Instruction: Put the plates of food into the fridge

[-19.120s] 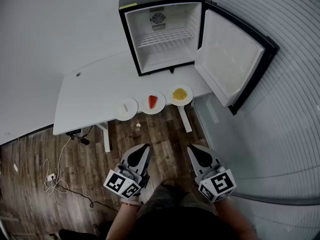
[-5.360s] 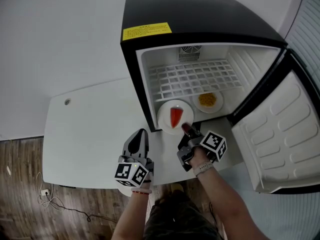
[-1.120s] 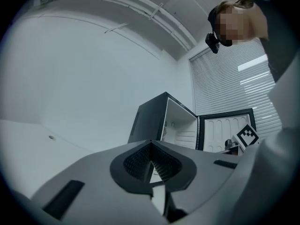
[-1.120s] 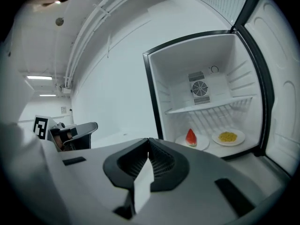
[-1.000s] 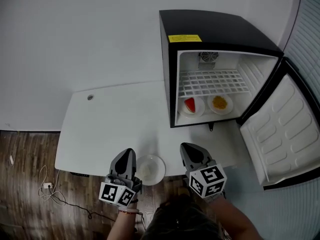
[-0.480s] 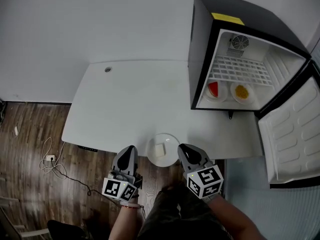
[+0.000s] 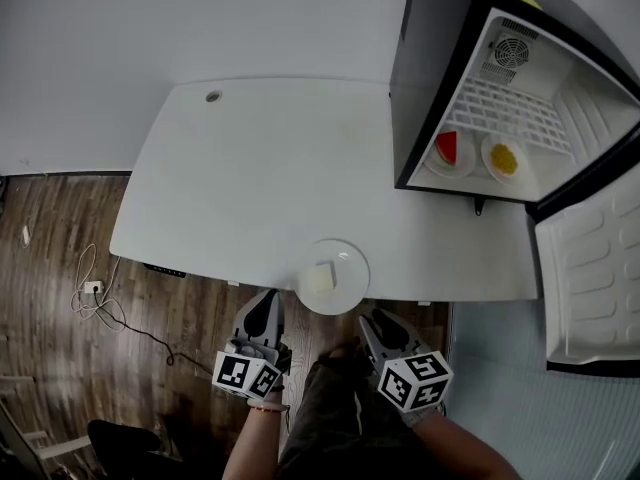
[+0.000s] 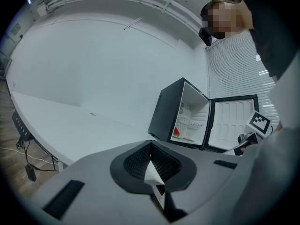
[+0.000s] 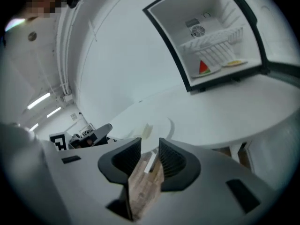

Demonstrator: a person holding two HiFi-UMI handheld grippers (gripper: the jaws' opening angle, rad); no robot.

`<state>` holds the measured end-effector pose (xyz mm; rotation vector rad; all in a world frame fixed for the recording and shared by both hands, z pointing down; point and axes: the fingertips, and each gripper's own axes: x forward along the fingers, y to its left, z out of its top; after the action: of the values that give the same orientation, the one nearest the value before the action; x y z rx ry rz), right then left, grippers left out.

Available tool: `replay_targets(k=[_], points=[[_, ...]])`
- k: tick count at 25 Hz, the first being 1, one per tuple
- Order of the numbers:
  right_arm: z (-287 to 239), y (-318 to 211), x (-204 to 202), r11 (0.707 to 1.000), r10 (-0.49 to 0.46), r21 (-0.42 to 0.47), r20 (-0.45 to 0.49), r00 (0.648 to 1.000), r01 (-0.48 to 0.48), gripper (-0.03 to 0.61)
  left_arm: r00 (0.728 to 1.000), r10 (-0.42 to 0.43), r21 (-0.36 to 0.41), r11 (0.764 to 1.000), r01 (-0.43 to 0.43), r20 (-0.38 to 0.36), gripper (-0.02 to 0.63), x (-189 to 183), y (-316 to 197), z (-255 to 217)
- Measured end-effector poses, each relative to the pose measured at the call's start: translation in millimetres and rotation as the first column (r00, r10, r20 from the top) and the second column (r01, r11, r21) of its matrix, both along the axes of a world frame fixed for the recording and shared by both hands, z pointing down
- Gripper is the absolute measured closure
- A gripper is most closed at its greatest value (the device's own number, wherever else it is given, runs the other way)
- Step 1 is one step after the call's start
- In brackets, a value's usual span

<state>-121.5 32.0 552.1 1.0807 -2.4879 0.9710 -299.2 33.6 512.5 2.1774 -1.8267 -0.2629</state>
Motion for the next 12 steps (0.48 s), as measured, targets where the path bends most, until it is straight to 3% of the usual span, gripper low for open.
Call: replay_targets(k=[4, 8, 12], points=[[21.0, 4.8, -11.8, 0.980, 0.078, -0.191, 0.160, 0.984, -0.047, 0.458, 1.000, 0.001, -0.014, 1.000, -0.001, -0.003, 0.607, 1.9, -2.1, 12.7], [35.5, 1.0, -31.4, 0.925, 0.181, -0.374, 0.282, 0.942, -0.066, 0.445, 1.000, -0.004, -0.016, 1.000, 0.004, -0.009, 0.607, 0.7, -5.7, 16.2], [46.3, -9.4, -41.5, 0.869, 0.291, -0.486, 0.349, 0.891, -0.094, 0.445, 1.000, -0.003, -0.019, 1.000, 0.003, -0.013, 0.607, 1.1, -5.8, 19.0]])
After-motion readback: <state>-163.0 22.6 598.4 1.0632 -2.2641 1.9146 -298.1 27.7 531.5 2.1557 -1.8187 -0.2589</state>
